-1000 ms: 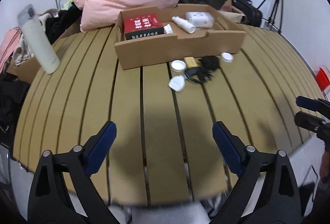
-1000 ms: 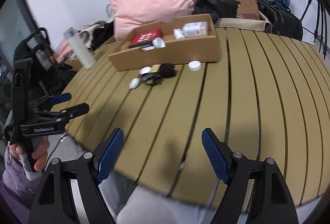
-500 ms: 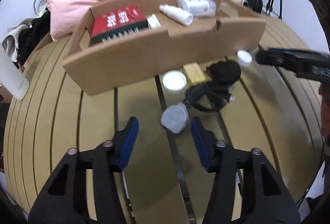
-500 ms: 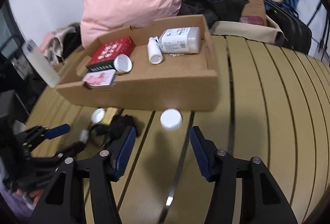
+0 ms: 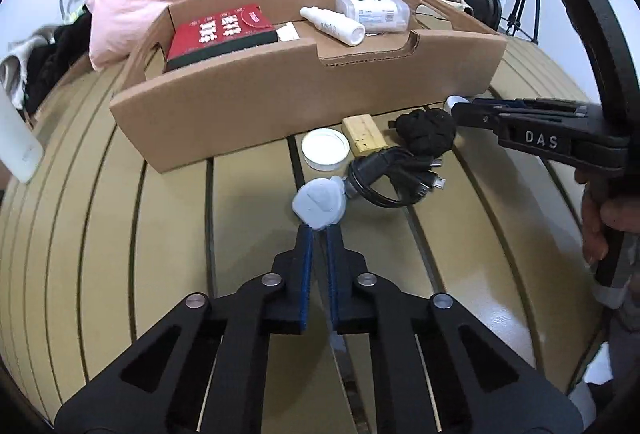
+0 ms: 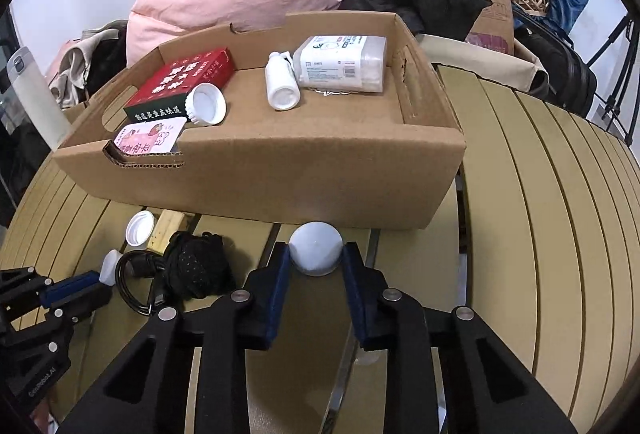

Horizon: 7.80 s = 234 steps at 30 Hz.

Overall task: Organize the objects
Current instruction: 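Grasp a white bottle cap with the right gripper while the left gripper grasps the white round plug, then carry the cap and plug in both grippers over the cardboard tray, then lower the cap and plug into the tray and open both grippers, then withdraw both grippers from the tray, then grasp the black hair tie with the right gripper while the left gripper grasps a white cap, then lower the hair tie and cap into the tray and open both grippers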

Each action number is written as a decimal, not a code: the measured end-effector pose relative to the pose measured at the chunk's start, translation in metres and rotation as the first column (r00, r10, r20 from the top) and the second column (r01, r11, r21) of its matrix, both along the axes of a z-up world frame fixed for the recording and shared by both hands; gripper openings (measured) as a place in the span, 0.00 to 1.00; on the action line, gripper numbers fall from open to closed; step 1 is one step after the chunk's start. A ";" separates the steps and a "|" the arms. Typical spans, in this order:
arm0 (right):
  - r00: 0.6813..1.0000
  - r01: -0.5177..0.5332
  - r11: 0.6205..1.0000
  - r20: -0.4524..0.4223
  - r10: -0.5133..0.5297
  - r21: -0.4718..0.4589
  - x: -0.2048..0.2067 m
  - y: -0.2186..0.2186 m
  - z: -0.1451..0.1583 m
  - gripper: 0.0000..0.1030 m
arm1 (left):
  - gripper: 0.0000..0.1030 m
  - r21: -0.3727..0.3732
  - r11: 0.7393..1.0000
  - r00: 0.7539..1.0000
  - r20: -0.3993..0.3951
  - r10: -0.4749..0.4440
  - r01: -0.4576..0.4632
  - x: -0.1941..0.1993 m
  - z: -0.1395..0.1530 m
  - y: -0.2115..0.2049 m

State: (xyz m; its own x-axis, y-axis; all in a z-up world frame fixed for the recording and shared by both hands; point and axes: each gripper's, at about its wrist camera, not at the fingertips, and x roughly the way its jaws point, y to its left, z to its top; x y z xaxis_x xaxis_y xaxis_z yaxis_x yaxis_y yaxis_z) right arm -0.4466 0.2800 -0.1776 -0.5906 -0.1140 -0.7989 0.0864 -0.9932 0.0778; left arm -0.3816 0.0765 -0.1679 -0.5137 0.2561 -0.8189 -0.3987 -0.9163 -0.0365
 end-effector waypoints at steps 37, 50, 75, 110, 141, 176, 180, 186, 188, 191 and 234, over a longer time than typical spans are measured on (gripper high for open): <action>0.988 -0.120 0.980 -0.114 0.103 -0.157 0.187 0.018 0.087 0.29 | 0.25 0.033 0.975 0.971 -0.093 0.220 -0.218 0.113 0.091 -0.074; 0.976 -0.143 0.989 -0.171 0.136 -0.029 0.328 0.028 0.146 0.29 | 0.25 0.177 0.913 0.899 -0.185 0.397 -0.367 0.239 0.175 -0.160; 0.976 -0.211 0.963 -0.083 0.200 -0.165 -0.045 -0.002 0.136 0.29 | 0.25 0.082 0.989 0.991 -0.019 0.129 -0.127 -0.124 0.113 0.018; 0.970 -0.229 0.967 -0.113 0.217 -0.108 0.097 0.028 0.245 0.80 | 0.77 0.046 0.970 0.960 -0.138 0.244 -0.240 0.092 0.242 -0.087; 0.960 -0.142 0.990 -0.244 0.140 0.008 0.415 0.035 0.214 0.82 | 1.00 0.125 0.923 0.882 -0.273 0.385 -0.365 0.332 0.220 -0.173; 0.964 -0.259 0.965 -0.057 0.261 0.043 0.010 -0.058 0.022 0.56 | 0.36 0.060 0.996 0.994 0.086 0.063 -0.068 -0.057 0.008 0.006; 0.967 -0.251 0.968 -0.052 0.251 0.006 0.008 -0.061 0.006 0.42 | 0.04 0.047 0.995 0.991 0.102 0.081 -0.086 -0.060 0.002 0.008; 0.971 -0.232 0.973 -0.067 0.231 0.006 0.011 -0.055 0.010 0.39 | 0.01 0.074 0.990 0.988 0.112 0.109 -0.117 -0.053 0.008 -0.003; 0.974 -0.212 0.977 -0.088 0.211 0.000 0.018 -0.047 0.021 0.39 | 0.01 0.088 0.986 0.986 0.099 0.134 -0.142 -0.046 0.021 -0.011; 0.974 -0.186 0.983 -0.131 0.183 -0.007 0.039 -0.034 0.046 0.39 | 0.01 0.120 0.978 0.984 0.066 0.165 -0.172 -0.025 0.048 -0.027; 0.952 -0.249 0.966 -0.198 0.232 -0.070 0.020 -0.019 0.148 0.39 | 0.01 0.174 0.973 0.988 0.032 0.151 -0.154 -0.075 0.145 -0.015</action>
State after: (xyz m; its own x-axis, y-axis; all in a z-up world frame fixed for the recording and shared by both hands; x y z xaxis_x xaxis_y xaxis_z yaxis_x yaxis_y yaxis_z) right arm -0.4268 0.2610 -0.0297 -0.6740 -0.3397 -0.6559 0.3437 -0.9302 0.1286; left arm -0.4568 0.0619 -0.0229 -0.5427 0.3167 -0.7779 -0.2527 -0.9448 -0.2084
